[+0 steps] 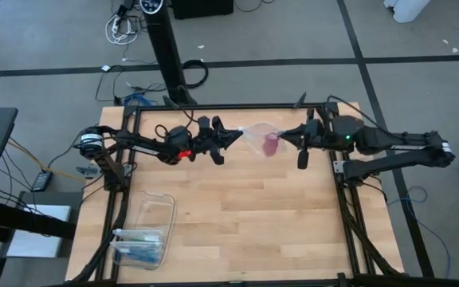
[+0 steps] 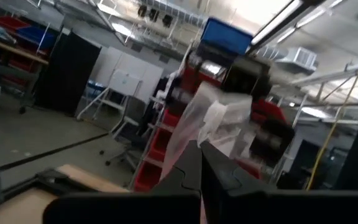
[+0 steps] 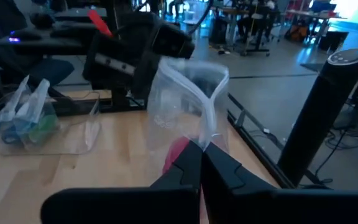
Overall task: Roll bandage
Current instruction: Close the transparent zip bag
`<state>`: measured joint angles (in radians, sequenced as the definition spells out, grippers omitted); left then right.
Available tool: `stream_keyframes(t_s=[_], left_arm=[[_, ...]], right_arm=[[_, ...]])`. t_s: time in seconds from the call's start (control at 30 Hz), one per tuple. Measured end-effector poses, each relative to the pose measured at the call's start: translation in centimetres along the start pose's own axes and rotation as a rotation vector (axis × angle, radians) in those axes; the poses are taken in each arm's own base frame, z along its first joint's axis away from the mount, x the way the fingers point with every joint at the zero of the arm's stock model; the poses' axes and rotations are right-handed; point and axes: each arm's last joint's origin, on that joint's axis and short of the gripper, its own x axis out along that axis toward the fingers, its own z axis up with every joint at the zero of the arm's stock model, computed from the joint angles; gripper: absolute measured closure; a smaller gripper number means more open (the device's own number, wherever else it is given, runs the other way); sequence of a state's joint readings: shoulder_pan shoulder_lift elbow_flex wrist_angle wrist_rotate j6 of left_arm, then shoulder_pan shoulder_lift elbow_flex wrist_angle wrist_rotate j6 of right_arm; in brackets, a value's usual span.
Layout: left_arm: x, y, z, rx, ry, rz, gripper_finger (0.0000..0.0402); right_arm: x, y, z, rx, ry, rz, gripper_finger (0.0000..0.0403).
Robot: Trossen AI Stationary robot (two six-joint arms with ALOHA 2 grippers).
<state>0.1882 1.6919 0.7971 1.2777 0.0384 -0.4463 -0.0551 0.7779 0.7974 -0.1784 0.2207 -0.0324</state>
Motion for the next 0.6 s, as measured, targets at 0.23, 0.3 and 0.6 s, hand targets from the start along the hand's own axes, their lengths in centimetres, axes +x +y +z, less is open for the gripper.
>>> stream_keyframes(t_s=[0.23,0.3,0.6], left_arm=[[0.0,-0.2,-0.6,0.047,0.031,0.020,0.0401],[0.0,-0.1,-0.7,0.057,0.047,0.026,0.0401],[0.0,0.0,-0.8,0.075,0.051,0.043,0.0401]], right_arm=[[0.2,-0.1,1.2,-0.040,0.080,-0.018,0.0402],[0.3,0.0,1.4,-0.041,0.109,-0.017,0.0402],[0.5,0.0,3.2,-0.056,0.114,-0.017,0.0402]])
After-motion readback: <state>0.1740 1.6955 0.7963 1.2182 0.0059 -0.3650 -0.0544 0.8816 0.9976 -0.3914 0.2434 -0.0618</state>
